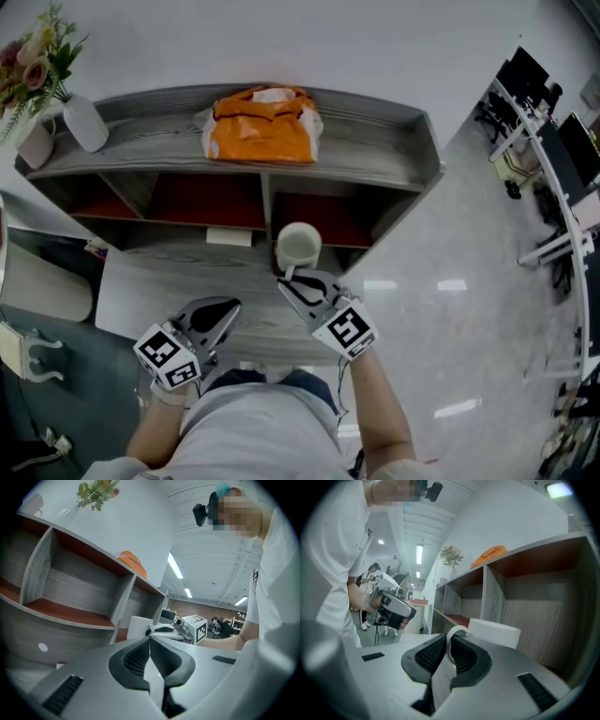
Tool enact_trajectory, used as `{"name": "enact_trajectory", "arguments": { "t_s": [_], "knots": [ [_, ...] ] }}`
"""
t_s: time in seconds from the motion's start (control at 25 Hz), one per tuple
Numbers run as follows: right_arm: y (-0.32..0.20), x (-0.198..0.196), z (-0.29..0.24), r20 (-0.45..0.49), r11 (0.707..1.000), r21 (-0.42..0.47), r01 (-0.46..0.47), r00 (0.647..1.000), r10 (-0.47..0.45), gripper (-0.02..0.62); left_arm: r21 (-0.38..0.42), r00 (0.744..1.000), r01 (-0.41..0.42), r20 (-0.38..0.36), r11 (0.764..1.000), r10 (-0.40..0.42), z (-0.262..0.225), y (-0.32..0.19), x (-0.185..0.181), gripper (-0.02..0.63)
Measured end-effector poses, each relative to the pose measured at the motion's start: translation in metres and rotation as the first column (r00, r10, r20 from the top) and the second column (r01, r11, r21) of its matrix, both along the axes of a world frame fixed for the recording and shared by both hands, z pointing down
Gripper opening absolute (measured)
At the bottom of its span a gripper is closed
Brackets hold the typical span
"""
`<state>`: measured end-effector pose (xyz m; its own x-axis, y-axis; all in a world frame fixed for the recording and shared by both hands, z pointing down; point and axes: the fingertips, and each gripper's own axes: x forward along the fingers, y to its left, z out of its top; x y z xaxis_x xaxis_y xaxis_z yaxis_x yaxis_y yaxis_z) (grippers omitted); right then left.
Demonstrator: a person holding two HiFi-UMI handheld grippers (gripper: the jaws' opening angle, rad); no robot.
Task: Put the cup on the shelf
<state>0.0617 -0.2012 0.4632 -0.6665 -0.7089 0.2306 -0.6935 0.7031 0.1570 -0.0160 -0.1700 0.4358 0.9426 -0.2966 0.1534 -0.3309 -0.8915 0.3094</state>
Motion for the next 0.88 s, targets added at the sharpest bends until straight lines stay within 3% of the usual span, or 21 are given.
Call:
{"name": "enact_trajectory", "arguments": {
  "t_s": [0.64,0.88],
  "knots": [
    [-0.045,0.023,0.028,0.021,0.992,-0.015,0.124,0.992,-0.123,0.041,-0.017,0.979,0.198,0.047,0.98,-0.197,0.012,0.017,0.013,0.017],
    [-0.062,0.027,0.032,0.029,0.992,-0.013,0.124,0.992,-0.123,0.04,-0.021,0.967,0.244,0.077,0.969,-0.242,0.02,0.017,0.012,0.017]
  ]
}}
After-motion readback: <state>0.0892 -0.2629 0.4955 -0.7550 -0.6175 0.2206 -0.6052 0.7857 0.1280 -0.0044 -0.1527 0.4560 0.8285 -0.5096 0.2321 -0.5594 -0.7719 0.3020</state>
